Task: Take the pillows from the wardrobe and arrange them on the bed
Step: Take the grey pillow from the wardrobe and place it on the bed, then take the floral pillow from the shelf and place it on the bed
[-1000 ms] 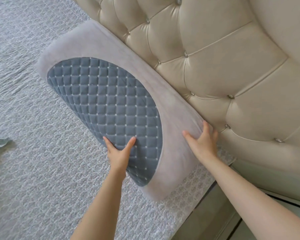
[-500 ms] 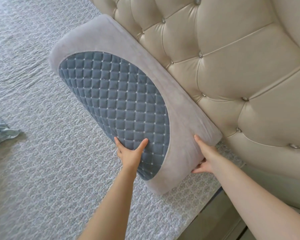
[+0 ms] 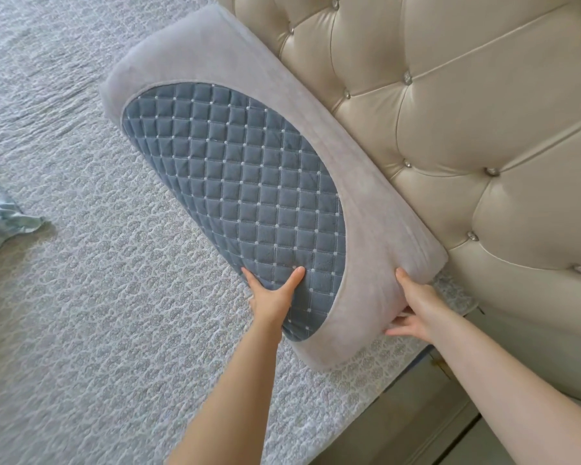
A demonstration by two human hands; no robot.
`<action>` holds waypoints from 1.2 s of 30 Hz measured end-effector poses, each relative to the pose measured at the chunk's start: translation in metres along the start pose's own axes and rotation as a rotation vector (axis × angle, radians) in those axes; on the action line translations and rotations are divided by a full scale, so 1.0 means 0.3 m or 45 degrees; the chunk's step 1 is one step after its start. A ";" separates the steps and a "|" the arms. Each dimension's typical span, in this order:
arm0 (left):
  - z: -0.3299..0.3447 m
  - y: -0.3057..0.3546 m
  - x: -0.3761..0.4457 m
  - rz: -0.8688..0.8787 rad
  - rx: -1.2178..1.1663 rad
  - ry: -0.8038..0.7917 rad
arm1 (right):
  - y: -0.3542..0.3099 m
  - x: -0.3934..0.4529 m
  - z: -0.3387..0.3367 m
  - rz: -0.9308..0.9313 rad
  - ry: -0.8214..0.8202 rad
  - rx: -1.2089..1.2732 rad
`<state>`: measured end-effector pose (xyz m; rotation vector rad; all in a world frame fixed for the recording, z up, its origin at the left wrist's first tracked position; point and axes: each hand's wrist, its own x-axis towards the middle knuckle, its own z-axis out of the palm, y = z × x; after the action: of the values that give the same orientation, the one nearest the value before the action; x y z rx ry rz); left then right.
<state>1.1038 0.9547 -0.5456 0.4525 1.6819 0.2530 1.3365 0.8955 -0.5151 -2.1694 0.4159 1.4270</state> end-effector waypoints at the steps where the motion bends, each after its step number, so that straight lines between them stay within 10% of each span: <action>1: -0.003 0.006 0.002 0.006 0.029 0.000 | 0.005 -0.005 -0.002 -0.031 -0.006 -0.023; 12: -0.111 -0.047 -0.271 0.229 0.364 -0.257 | 0.138 -0.225 -0.024 -0.609 0.008 -0.456; 36: -0.369 -0.948 -1.260 0.275 -0.696 0.641 | 0.696 -0.945 -0.092 -1.716 -1.060 -1.666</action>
<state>0.9935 0.5457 -0.3074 0.1580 1.9485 1.0250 1.1370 0.7015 -0.2975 -1.3897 -2.2714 1.4963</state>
